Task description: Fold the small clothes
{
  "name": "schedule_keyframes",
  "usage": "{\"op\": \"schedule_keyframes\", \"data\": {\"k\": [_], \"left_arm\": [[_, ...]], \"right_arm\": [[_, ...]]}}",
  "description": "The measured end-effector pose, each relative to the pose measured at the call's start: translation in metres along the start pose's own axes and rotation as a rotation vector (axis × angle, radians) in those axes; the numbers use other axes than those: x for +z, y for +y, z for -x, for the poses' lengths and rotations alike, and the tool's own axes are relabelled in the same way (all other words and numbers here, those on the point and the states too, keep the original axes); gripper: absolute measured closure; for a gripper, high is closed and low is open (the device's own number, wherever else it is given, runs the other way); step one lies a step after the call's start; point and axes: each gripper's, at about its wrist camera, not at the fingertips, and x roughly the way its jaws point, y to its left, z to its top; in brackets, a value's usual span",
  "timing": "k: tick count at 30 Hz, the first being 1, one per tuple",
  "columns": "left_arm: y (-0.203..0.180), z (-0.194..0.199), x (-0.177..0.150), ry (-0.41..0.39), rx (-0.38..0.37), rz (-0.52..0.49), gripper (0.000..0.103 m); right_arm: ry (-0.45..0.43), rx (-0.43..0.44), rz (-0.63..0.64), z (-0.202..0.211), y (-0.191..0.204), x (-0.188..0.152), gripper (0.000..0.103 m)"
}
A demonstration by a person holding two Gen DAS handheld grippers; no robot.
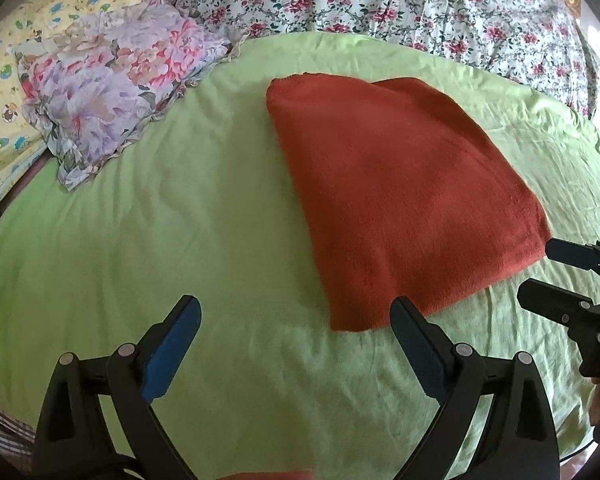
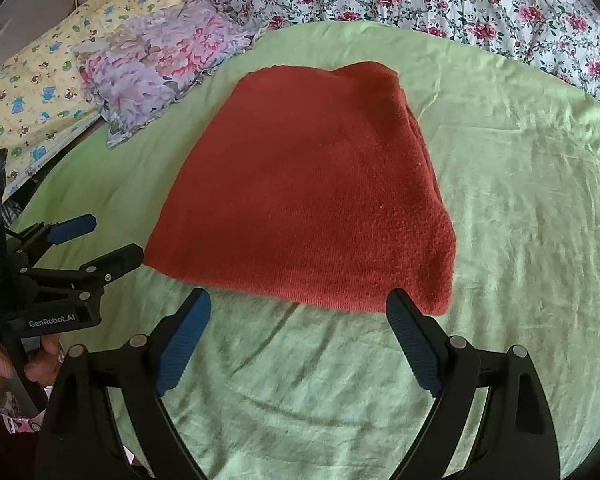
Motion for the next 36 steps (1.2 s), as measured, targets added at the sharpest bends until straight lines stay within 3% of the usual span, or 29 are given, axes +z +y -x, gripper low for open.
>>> {"op": "schedule_keyframes", "data": {"k": [36], "left_arm": [[-0.011,0.001,0.010,-0.017,0.007,-0.021,0.005]], "right_arm": [[-0.015,0.002,-0.009,-0.001,-0.006,0.014,0.013]]}}
